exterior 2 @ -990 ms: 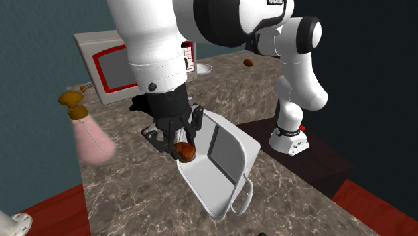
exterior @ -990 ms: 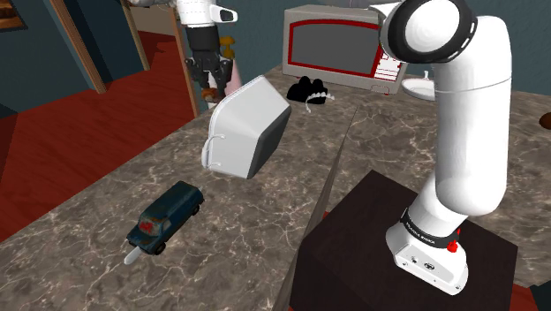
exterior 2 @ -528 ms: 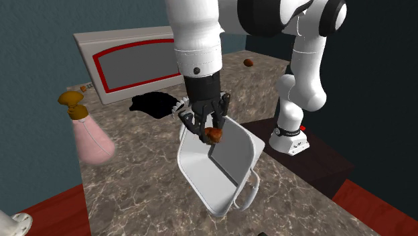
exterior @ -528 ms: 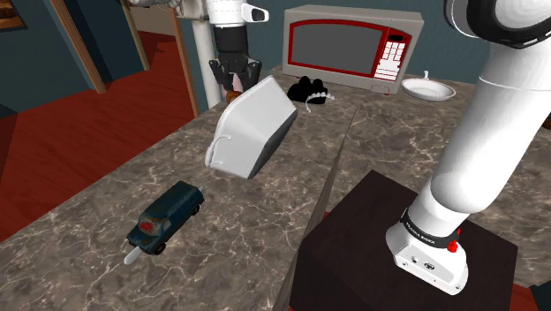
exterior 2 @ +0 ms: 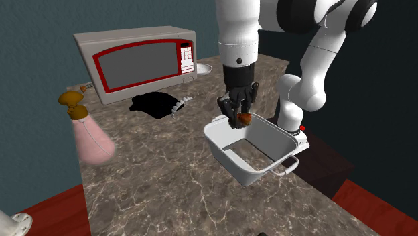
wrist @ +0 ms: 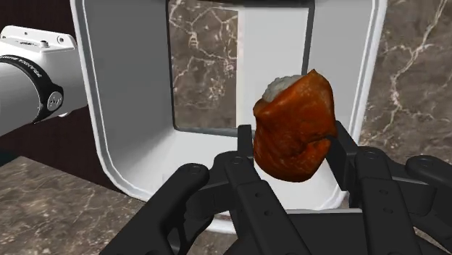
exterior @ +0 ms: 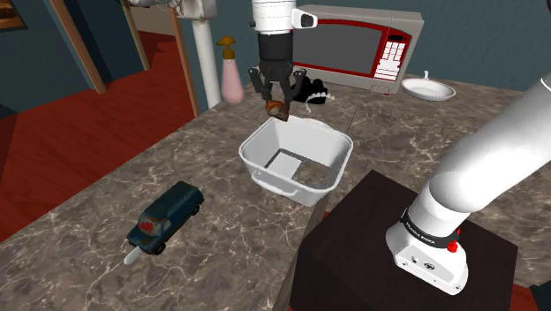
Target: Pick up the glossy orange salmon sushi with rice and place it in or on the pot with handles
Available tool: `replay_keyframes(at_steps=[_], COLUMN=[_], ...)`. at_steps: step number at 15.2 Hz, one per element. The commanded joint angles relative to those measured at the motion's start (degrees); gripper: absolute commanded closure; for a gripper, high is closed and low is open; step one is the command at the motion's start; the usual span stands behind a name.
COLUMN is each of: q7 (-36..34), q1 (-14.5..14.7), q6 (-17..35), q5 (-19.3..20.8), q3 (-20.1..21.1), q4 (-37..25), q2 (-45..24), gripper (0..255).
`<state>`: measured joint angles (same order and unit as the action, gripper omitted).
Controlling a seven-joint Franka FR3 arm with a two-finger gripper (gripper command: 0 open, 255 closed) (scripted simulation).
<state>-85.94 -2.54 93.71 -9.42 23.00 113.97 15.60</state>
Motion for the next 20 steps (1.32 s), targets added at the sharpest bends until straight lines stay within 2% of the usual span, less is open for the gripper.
replay_keyframes(at_steps=[1,3,16,20], q7=[1.41,2.72,3.37,3.37], q1=[0.29,0.81,1.28,1.28], q6=[-0.15,-0.95,9.36,9.36], q5=[-1.43,-2.61,-3.45,-3.45], q3=[-0.99,-2.12,-0.84,-0.84], q4=[4.62,8.96,18.74,18.74], q2=[4.86,10.0,9.47,9.47], gripper=[255,255,255,255])
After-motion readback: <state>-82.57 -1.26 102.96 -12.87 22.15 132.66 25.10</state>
